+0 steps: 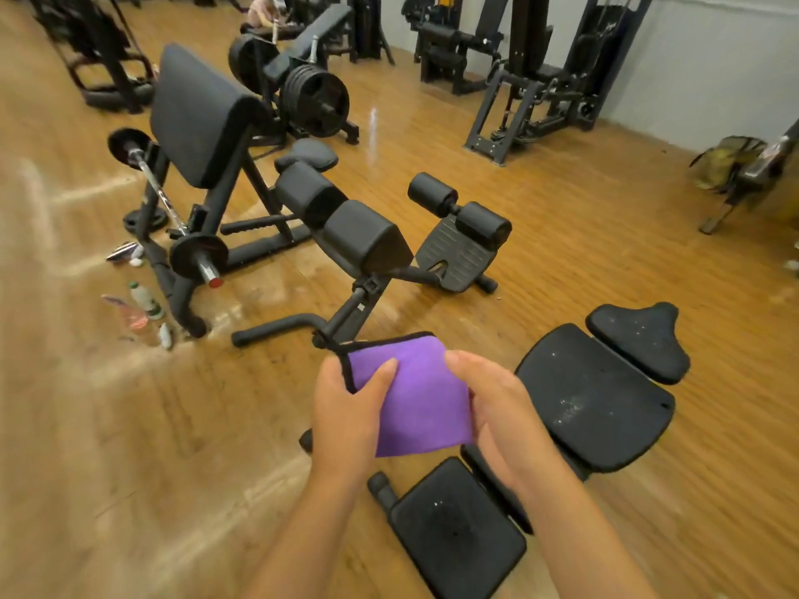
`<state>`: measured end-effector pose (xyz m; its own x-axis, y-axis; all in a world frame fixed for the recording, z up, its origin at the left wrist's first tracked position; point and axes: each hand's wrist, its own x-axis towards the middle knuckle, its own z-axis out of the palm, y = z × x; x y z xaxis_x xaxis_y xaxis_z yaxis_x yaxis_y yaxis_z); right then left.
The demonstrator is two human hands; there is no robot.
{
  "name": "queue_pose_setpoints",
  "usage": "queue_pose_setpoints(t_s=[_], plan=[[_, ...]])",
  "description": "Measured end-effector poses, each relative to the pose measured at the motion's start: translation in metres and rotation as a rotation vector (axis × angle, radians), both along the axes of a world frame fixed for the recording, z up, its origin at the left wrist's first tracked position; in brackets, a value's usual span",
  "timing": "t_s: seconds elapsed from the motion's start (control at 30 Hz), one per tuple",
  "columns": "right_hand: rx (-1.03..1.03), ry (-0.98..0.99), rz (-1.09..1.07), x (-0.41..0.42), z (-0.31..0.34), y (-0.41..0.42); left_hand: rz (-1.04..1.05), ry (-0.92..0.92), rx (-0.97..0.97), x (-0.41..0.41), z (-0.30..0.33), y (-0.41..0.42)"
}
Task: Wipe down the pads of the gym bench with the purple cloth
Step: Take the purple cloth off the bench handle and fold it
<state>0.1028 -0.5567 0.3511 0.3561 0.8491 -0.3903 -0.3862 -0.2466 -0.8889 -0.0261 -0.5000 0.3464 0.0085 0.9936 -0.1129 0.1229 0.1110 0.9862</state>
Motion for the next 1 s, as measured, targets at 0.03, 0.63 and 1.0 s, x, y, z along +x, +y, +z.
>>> queue_pose_setpoints(t_s=[0.03, 0.63, 1.0], plan=[[-0.038, 0.078, 0.015, 0.002, -0.001, -0.006, -0.001, 0.002, 0.036, 0.003, 0.002, -0.012], [-0.136, -0.044, 0.238, 0.025, -0.059, -0.149, 0.244, -0.155, -0.196, -0.006, -0.079, -0.197], [-0.384, -0.169, 0.216, 0.143, -0.270, -0.127, -0.113, 0.775, -0.034, 0.048, -0.299, -0.211]])
